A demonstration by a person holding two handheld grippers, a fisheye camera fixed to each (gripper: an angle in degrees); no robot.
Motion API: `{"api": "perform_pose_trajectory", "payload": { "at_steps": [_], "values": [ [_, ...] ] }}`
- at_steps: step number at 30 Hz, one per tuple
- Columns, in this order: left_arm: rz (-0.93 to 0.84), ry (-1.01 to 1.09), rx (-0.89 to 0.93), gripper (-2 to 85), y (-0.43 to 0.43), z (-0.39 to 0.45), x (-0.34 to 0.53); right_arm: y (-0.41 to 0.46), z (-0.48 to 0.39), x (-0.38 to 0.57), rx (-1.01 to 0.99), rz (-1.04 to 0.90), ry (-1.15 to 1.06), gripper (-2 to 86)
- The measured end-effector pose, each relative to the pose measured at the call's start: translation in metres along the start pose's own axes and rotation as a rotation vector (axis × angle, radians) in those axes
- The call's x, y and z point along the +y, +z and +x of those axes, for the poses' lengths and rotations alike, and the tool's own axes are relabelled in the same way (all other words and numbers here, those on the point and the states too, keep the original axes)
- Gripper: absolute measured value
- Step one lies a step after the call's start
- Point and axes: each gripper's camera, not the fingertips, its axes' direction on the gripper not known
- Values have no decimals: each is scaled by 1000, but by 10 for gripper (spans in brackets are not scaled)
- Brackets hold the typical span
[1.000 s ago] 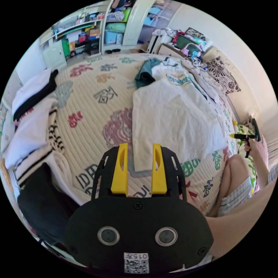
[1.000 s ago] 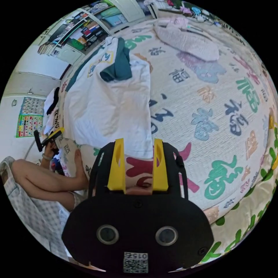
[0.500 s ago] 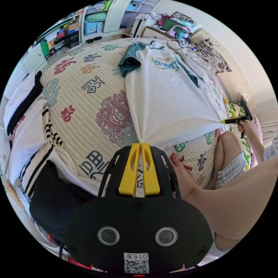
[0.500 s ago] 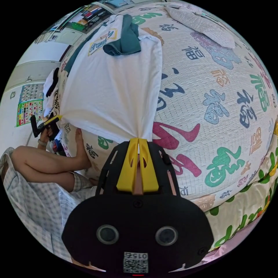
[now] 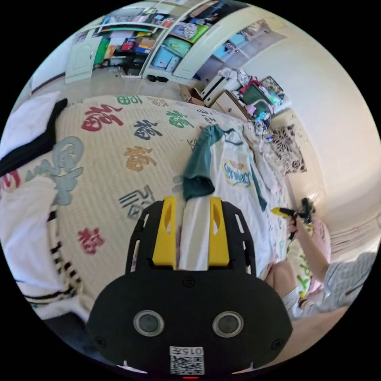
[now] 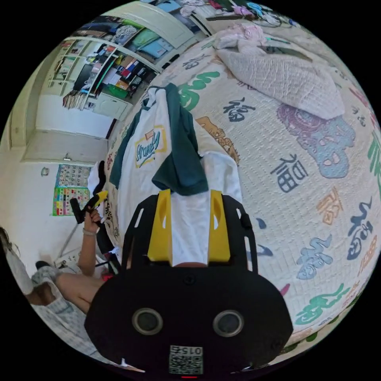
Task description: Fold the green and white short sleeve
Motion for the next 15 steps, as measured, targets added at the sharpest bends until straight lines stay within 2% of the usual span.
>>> {"api": "perform_pose_trajectory", "payload": {
  "at_steps": [2, 4, 7, 11, 13, 15],
  "values": [
    [3, -66, 81, 112, 22, -11, -26, 11, 2, -20, -65, -29, 35, 111],
    [-53, -72, 71, 81, 46, -12, -55, 20, -10, -36, -27, -70, -8, 43],
    [-74, -17, 73, 17, 45, -10, -77, 23, -19, -51, 34, -154, -58, -2],
    [2, 64, 14, 2, -6, -16, -105, -27, -20, -64, 51, -38, -69, -9],
    [67, 107, -73, -1, -42, -23, -131, -64, -22, -83, 177, 47, -85, -10],
    [83, 122, -144, -1, -56, -29, -153, -78, -26, -101, 237, 49, -86, -10]
  ]
}}
